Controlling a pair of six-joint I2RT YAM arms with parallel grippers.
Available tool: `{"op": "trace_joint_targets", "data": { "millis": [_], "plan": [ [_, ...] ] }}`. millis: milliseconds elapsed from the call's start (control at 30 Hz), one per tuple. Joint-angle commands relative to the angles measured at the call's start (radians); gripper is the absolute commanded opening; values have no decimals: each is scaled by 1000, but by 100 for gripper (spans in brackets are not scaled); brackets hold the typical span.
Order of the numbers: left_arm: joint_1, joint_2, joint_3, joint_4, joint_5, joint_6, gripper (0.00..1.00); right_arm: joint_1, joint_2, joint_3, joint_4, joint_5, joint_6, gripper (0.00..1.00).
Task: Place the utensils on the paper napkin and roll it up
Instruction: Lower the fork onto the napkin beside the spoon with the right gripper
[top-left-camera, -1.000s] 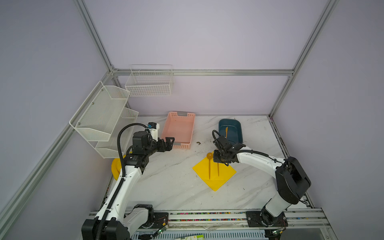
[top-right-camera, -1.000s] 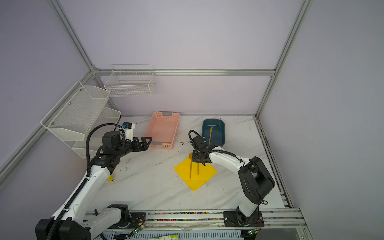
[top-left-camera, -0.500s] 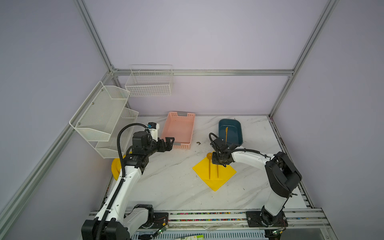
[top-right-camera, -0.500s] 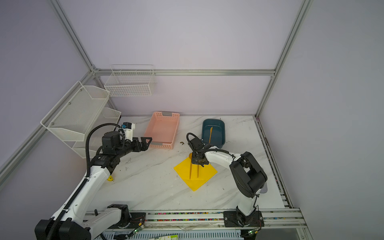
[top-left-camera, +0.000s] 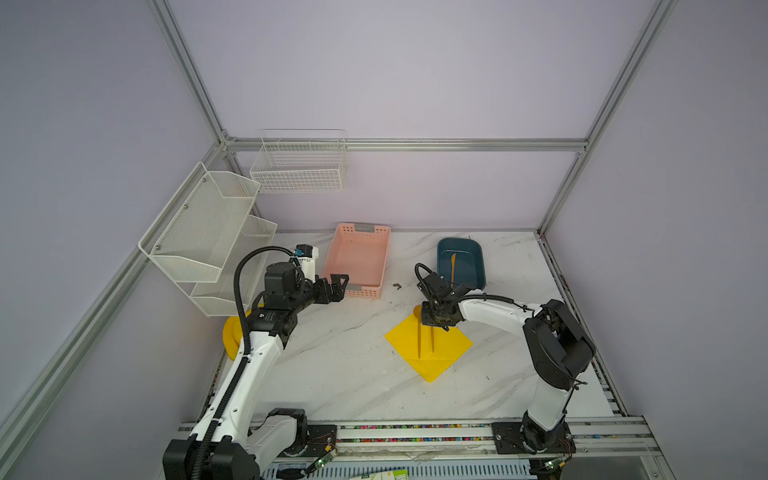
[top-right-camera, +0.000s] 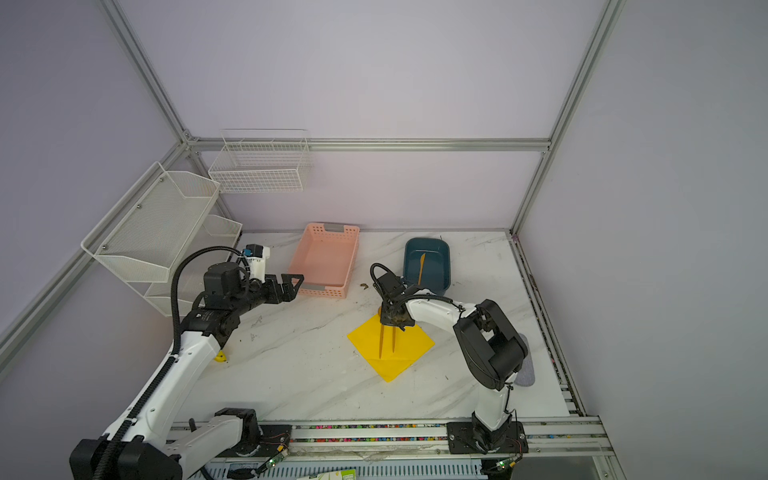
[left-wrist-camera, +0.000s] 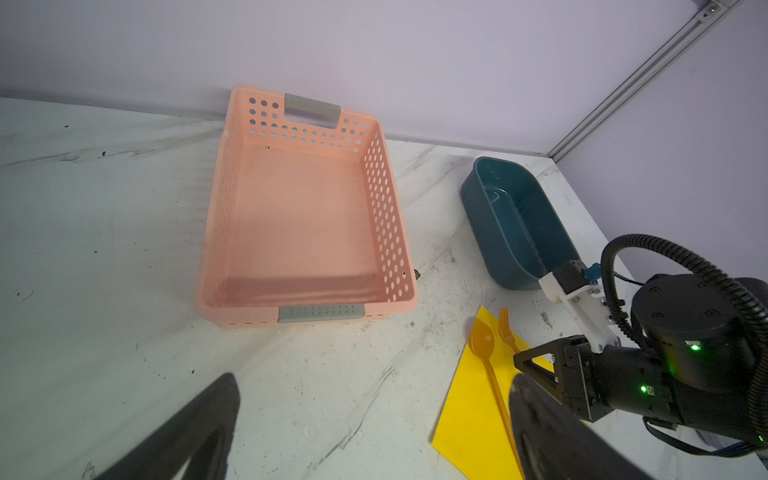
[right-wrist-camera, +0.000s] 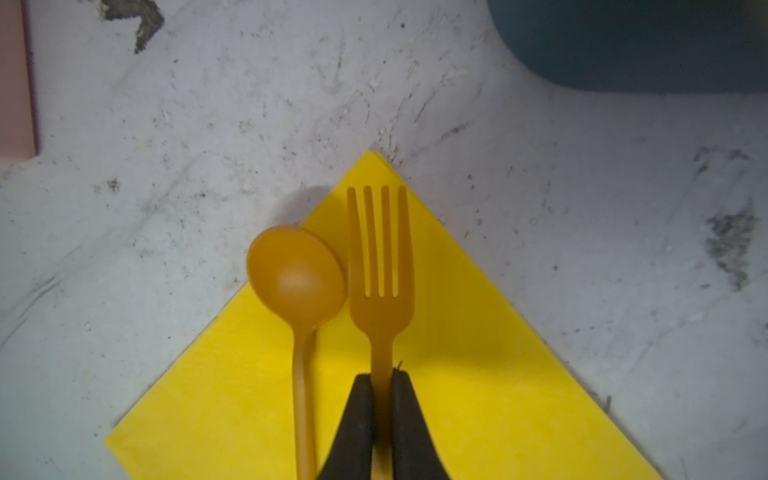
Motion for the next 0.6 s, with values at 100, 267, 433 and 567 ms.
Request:
{"op": "trace_joint_targets", "data": {
  "millis": [100, 267, 433, 567],
  "plan": [
    [5, -18, -28, 13, 15, 5, 100, 8, 36, 13, -11, 3, 9, 11],
    [6, -18, -28, 13, 14, 5, 100, 8, 42, 11, -7, -2, 10, 11],
    [7, -18, -28, 14, 15, 4, 100, 8, 48, 4, 0, -15, 10, 11],
    [7, -17, -27, 14, 15, 4, 100, 8, 45, 0, 7, -22, 9, 11]
  ]
}}
